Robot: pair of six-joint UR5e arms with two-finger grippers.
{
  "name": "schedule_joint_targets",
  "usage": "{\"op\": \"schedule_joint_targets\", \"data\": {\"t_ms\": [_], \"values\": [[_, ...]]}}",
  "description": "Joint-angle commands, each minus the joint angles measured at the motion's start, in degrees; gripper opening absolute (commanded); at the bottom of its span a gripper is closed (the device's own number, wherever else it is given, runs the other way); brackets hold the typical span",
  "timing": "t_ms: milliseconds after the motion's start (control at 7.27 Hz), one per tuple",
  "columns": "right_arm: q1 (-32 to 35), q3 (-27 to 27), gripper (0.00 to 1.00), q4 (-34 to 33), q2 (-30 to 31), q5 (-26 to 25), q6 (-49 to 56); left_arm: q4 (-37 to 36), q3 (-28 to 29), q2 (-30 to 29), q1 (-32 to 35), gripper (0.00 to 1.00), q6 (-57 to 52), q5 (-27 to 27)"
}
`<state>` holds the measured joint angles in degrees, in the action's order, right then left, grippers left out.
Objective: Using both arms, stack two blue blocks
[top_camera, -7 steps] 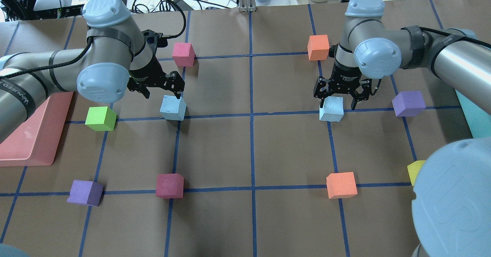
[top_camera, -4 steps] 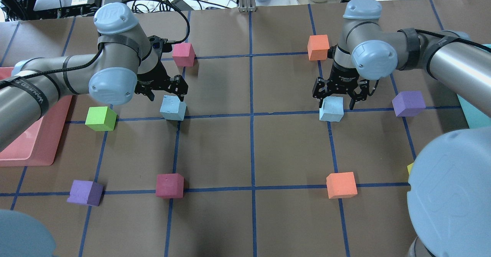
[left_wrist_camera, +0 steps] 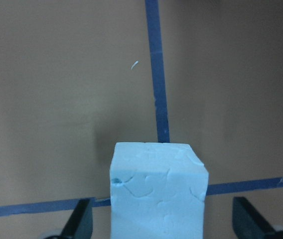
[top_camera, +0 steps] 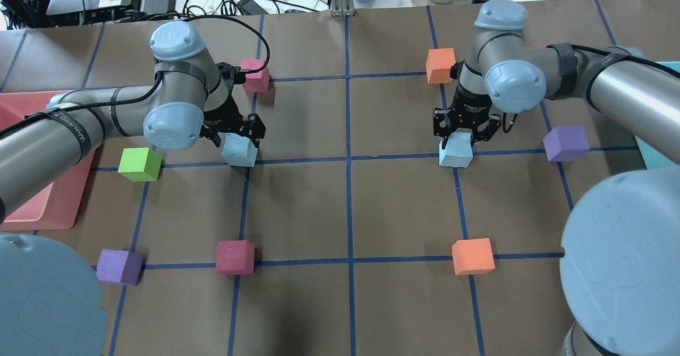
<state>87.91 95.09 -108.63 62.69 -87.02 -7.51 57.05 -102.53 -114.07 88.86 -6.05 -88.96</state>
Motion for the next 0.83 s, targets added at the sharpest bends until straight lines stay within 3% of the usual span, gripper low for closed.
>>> {"op": "schedule_joint_targets", "data": {"t_ms": [0,275,688], "values": [[1.38,-7.15,0.0,3.3,1.56,0.45,-0.13,-0.01,0.05,-0.36,0.0,1.0,-0.1,-0.16],[6.45,-16.82,0.0,4.48,-2.89,3.52,-3.18,0.08,-0.04,-0.36,0.09,1.0,0.07,-0.16],[14.64,-29.67,0.0,3.43,-13.88,3.44,-11.11,-0.88,-0.13,-0.97,0.0,1.0,-0.02,-0.25]]}}
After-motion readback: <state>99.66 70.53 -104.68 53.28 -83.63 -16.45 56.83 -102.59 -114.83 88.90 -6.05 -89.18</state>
